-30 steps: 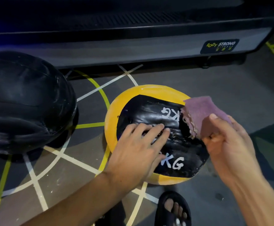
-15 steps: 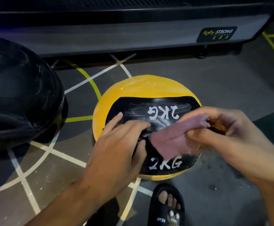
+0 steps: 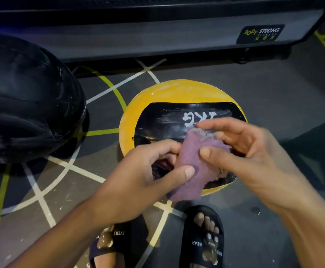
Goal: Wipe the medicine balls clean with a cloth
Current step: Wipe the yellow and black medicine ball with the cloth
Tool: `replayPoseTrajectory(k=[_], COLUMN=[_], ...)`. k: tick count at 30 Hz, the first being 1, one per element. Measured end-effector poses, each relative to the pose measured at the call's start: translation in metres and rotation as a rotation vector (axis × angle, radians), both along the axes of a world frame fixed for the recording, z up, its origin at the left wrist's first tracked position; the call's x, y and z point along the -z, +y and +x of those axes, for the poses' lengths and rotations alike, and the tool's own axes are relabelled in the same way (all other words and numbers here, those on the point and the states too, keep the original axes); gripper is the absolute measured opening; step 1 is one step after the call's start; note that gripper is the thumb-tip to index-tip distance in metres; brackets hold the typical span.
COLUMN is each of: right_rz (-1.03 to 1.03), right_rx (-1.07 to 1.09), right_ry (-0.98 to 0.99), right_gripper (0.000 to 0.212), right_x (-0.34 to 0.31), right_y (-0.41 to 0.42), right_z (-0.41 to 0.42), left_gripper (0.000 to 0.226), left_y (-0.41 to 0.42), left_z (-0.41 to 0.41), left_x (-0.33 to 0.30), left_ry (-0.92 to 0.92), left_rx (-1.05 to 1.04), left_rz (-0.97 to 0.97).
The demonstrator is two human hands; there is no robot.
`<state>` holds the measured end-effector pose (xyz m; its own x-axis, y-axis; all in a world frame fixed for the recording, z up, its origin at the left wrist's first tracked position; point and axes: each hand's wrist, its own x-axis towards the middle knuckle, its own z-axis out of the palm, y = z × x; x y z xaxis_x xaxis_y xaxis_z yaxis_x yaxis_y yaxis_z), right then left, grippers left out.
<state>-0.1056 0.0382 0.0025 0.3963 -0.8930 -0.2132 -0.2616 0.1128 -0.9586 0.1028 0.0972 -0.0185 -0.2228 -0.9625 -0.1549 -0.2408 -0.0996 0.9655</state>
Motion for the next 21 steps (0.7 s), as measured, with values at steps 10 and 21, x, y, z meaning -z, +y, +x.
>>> replayPoseTrajectory(k=[10, 21], right_rz=[0.634, 0.316], right_rx=[0.053, 0.200], right_ry=[-0.461, -0.420], right_gripper=[0.078, 0.033], right_x=[0.048, 0.042], right_y=[0.067, 0.054], right_z=[0.016, 0.036], left_gripper=[0.025, 0.026], left_y=[0.025, 0.007], left_z=[0.007, 0.024], left_x=[0.007, 0.013], left_ry=[0.384, 0.354], left_rx=[-0.023, -0.146], left_rz=[0.183, 0.278])
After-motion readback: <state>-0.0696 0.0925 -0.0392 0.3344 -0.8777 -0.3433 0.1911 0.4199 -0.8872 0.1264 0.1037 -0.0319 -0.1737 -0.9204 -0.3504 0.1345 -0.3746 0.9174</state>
